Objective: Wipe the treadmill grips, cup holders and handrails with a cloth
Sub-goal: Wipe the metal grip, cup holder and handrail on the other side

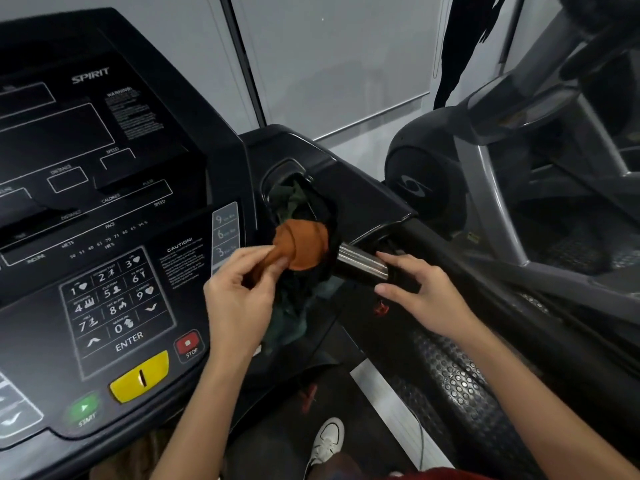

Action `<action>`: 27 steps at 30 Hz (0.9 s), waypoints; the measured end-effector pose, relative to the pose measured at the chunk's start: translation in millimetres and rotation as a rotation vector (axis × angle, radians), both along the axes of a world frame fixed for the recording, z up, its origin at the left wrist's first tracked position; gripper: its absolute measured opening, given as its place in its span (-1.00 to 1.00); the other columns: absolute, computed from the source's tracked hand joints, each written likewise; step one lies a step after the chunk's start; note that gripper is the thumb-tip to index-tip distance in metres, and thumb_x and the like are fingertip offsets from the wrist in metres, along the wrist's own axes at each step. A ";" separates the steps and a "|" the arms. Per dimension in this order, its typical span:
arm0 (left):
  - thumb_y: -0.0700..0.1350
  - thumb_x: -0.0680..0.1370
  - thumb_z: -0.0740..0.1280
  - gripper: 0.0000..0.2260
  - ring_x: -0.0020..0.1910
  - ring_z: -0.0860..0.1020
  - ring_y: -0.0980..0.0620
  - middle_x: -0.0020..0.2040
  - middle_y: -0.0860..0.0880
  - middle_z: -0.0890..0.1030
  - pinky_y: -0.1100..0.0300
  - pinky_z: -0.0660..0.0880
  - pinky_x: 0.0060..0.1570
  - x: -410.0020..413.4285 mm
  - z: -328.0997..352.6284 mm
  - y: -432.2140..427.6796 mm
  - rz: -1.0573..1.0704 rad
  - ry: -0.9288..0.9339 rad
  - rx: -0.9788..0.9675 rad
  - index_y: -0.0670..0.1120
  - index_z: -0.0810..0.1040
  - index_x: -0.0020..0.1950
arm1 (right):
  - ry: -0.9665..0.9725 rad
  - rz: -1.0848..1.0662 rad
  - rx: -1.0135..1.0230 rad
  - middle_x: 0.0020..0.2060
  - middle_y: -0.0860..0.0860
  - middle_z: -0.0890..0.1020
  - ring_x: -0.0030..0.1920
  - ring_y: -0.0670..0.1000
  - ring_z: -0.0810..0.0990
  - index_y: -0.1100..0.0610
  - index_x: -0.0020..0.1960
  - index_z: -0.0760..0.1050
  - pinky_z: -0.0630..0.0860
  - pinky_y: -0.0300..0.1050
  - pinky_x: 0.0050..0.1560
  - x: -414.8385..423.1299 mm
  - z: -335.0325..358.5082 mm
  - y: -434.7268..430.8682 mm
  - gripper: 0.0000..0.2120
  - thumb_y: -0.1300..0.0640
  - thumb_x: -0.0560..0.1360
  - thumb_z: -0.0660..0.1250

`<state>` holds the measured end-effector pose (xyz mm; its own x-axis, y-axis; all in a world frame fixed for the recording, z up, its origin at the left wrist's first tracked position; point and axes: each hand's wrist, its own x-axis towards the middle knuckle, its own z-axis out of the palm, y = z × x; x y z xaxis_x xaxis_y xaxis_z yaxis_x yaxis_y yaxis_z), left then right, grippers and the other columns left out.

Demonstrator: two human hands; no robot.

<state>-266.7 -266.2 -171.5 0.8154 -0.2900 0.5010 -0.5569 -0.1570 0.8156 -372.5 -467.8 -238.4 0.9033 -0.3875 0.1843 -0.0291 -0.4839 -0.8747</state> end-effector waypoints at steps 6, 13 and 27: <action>-0.12 0.35 0.49 -0.79 -0.03 0.62 0.13 -0.04 0.03 0.67 0.29 0.52 -0.01 11.6 30.1 -18.0 -0.228 0.365 0.059 0.06 0.66 -0.04 | -0.006 -0.009 -0.009 0.04 -0.17 0.57 0.17 -0.14 0.49 -0.10 0.24 0.44 0.35 -0.22 0.25 2.1 0.6 -0.7 -0.55 0.08 0.38 0.44; -0.31 0.53 0.27 -0.80 -0.33 0.63 0.10 -0.35 0.03 0.67 0.31 0.54 -0.35 31.0 31.4 -16.7 -0.252 0.696 -0.035 -0.09 0.62 -0.19 | -0.016 0.004 0.050 0.04 -0.16 0.59 0.16 -0.18 0.50 -0.23 0.14 0.44 0.33 -0.19 0.29 3.2 2.4 -1.1 -0.54 -0.10 0.26 0.40; -0.13 0.40 0.42 -0.92 -0.34 0.63 0.08 -0.32 -0.02 0.68 0.28 0.53 -0.35 42.4 39.9 -18.0 -0.315 0.734 0.094 -0.11 0.65 -0.16 | -0.019 -0.026 0.067 0.05 -0.11 0.61 0.15 -0.14 0.53 -0.11 0.20 0.47 0.37 -0.14 0.29 1.9 2.3 2.2 -0.52 -0.04 0.29 0.42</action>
<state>-224.3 -284.2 -131.6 0.8001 -0.5755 -0.1690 0.0864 -0.1683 0.9819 -370.6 -465.6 -236.2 0.8894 -0.4228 0.1739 -0.0243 -0.4236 -0.9055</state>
